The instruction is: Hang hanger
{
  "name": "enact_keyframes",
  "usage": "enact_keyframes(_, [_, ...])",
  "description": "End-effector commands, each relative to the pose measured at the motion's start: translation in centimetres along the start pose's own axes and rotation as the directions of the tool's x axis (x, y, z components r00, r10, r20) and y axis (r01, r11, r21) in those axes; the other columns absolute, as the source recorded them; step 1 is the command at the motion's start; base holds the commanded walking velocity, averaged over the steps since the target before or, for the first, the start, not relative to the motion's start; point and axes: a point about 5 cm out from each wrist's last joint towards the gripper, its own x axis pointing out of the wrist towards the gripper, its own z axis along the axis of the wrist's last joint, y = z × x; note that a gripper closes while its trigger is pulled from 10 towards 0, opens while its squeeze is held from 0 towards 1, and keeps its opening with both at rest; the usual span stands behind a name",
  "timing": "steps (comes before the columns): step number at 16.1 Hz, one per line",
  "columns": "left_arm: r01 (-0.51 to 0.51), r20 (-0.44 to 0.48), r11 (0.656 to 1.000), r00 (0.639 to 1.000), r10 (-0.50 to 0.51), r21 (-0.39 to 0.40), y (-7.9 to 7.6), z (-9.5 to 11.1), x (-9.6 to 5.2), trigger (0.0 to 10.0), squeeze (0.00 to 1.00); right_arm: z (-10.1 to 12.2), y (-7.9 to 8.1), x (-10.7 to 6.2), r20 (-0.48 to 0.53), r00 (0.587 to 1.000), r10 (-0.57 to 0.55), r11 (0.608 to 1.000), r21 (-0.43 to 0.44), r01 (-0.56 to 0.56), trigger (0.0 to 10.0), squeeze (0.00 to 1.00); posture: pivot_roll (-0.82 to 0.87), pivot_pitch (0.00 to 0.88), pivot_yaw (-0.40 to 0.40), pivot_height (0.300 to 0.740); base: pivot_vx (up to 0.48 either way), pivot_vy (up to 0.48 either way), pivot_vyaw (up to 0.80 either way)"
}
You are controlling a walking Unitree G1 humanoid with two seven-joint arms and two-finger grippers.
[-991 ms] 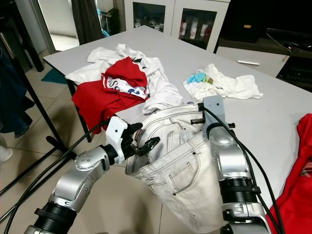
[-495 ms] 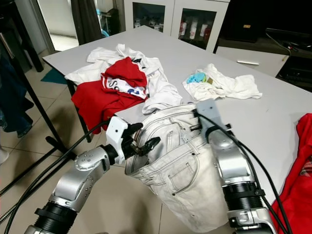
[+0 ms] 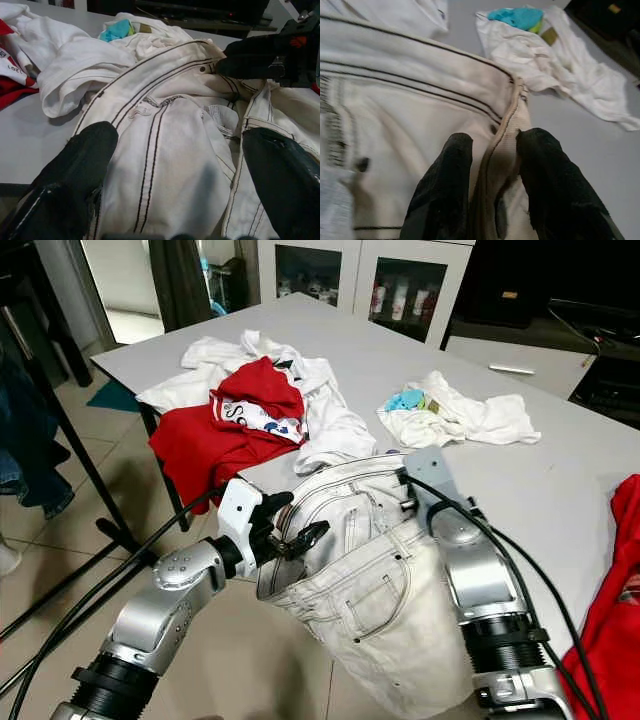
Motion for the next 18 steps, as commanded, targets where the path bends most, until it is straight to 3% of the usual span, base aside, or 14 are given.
enact_keyframes(1, [0.007, -0.002, 1.000, 1.000, -0.007, 0.011, -0.1, 0.0, 0.3, 10.0, 0.00, 0.0, -0.2, -0.2, -0.003, 1.000, -0.023, 0.999, -0.040, 0.022, 10.0, 0.00, -0.02, 0.000, -0.053, 0.740, 0.000, 0.000, 0.00])
enact_keyframes(3, [0.009, -0.002, 1.000, 1.000, -0.009, 0.012, -0.1, 0.0, 0.3, 10.0, 0.00, -0.3, 0.3, -0.4, -0.011, 1.000, -0.012, 0.997, -0.072, 0.012, 10.0, 0.03, -0.02, 0.000, -0.053, 0.740, 0.000, 0.000, 0.00])
enact_keyframes(4, [0.009, -0.002, 1.000, 1.000, -0.009, 0.012, -0.1, 0.0, 0.3, 10.0, 0.00, -0.4, 0.6, -0.5, -0.015, 1.000, 0.001, 0.997, -0.081, -0.003, 10.0, 0.21, -0.02, 0.000, -0.053, 0.740, 0.000, 0.000, 0.00])
enact_keyframes(5, [0.010, -0.002, 1.000, 1.000, -0.010, 0.011, -0.1, 0.0, 0.3, 10.0, 0.00, -0.7, 1.0, -0.6, -0.033, 0.999, 0.031, 0.996, -0.083, -0.034, 10.0, 0.56, -0.02, 0.000, -0.051, 0.740, 0.000, 0.000, 0.00])
enact_keyframes(7, [0.010, -0.002, 1.000, 1.000, -0.010, 0.011, -0.2, 0.0, 0.3, 10.0, 0.00, -1.4, 1.4, -0.7, -0.075, 0.996, 0.056, 0.993, -0.099, -0.063, 10.0, 0.54, -0.02, 0.000, -0.051, 0.740, 0.000, 0.000, 0.00])
enact_keyframes(8, [0.011, -0.002, 1.000, 1.000, -0.010, 0.010, -0.2, 0.0, 0.3, 10.0, 0.00, -1.9, 1.2, -0.7, -0.104, 0.994, 0.041, 0.991, -0.122, -0.053, 10.0, 0.47, -0.02, 0.000, -0.052, 0.740, 0.000, 0.000, 0.00])
enact_keyframes(9, [0.011, -0.002, 1.000, 1.000, -0.011, 0.010, -0.2, 0.0, 0.3, 10.0, 0.00, -2.1, 1.0, -0.7, -0.115, 0.993, 0.029, 0.990, -0.135, -0.044, 10.0, 0.18, -0.02, 0.000, -0.052, 0.740, 0.000, 0.000, 0.00])
enact_keyframes(10, [0.011, -0.002, 1.000, 1.000, -0.011, 0.009, -0.3, 0.0, 0.3, 10.0, 0.00, -2.3, 0.7, -0.8, -0.126, 0.992, 0.013, 0.989, -0.145, -0.032, 10.0, 0.00, -0.02, 0.000, -0.053, 0.740, 0.000, 0.000, 0.00])
enact_keyframes(12, [0.011, -0.002, 1.000, 1.000, -0.011, 0.007, -0.3, 0.0, 0.4, 10.0, 0.00, -2.8, 0.2, -0.8, -0.147, 0.989, -0.008, 0.986, -0.169, -0.017, 10.0, 0.00, -0.02, 0.000, -0.053, 0.740, 0.000, 0.000, 0.00])
enact_keyframes(13, [0.012, -0.001, 1.000, 1.000, -0.012, 0.007, -0.3, 0.0, 0.4, 10.0, 0.00, -3.1, 0.1, -0.8, -0.160, 0.987, -0.006, 0.984, -0.175, -0.022, 9.2, 0.00, -0.03, 0.000, -0.054, 0.740, 0.000, 0.000, 0.00])
enact_keyframes(14, [0.012, 0.000, 1.000, 1.000, -0.012, 0.007, -0.3, 0.0, 0.5, 10.0, 0.00, -3.4, 0.1, -0.8, -0.168, 0.986, 0.000, 0.985, -0.169, -0.028, 3.6, 0.00, -0.03, 0.000, -0.054, 0.740, 0.000, 0.000, 0.00])
enact_keyframes(15, [0.012, 0.002, 1.000, 1.000, -0.012, 0.008, -0.3, 0.1, 0.5, 10.0, 0.00, -3.7, 0.2, -0.8, -0.172, 0.985, 0.009, 0.986, -0.163, -0.037, 0.0, 0.00, -0.03, 0.000, -0.054, 0.740, 0.000, 0.000, 0.00])
enact_keyframes(18, [0.013, 0.003, 1.000, 1.000, -0.013, 0.009, -0.3, 0.1, 0.6, 10.0, 0.00, -4.3, 0.5, -0.7, -0.172, 0.984, 0.033, 0.989, -0.137, -0.058, 0.0, 0.00, -0.02, 0.000, -0.055, 0.740, 0.000, 0.000, 0.00])
